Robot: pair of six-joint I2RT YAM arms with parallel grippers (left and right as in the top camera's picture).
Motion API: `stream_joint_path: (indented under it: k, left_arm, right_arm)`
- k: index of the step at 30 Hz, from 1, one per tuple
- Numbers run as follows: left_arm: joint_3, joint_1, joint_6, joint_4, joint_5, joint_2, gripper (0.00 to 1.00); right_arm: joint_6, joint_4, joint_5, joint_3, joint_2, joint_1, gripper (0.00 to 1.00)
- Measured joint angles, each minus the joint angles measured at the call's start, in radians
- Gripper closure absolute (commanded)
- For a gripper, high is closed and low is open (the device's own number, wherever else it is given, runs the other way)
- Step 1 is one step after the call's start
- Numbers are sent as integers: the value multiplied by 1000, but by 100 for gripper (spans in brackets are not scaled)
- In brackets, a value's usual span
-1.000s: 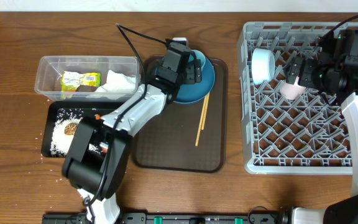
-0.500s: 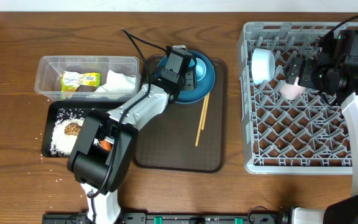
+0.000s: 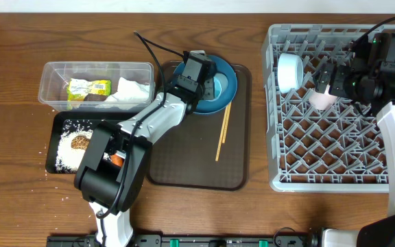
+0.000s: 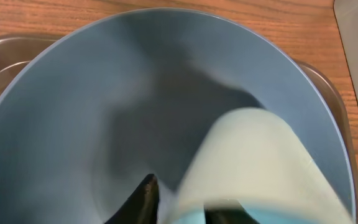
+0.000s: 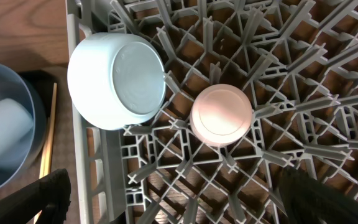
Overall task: Sort waste into correct bins and load items into the dishwasher rack
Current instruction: 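Move the left gripper to the light-blue cup and grasp it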
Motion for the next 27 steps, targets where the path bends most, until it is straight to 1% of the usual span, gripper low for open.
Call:
stream_joint_path:
  k: [1,2,10,12,13,14,19,27]
  left_arm:
    - [0,0,-2,-5,0,0,92]
    - [0,0,-2,-13,1,0,94]
    - [0,4,2,-27,14,-1,94]
    - [0,6,2,-32,36,-1,94]
    - [0,6,2,-35,47,-1,90]
    - [0,7,2,-35,55,-1,83]
    - [0,7,2,-40,82,-1,83]
    - [0,7,2,-23,87,-1,83]
  right_arm:
    - [0,0,0,0,0,0,1]
    - [0,-1,0,0,0,0,1]
    - [0,-5,0,0,0,0,1]
    - [0,-6,0,0,0,0,1]
    - [0,-6,0,0,0,0,1]
    - [0,-6,0,0,0,0,1]
    - [0,-6,0,0,0,0,1]
    - [0,-6,0,0,0,0,1]
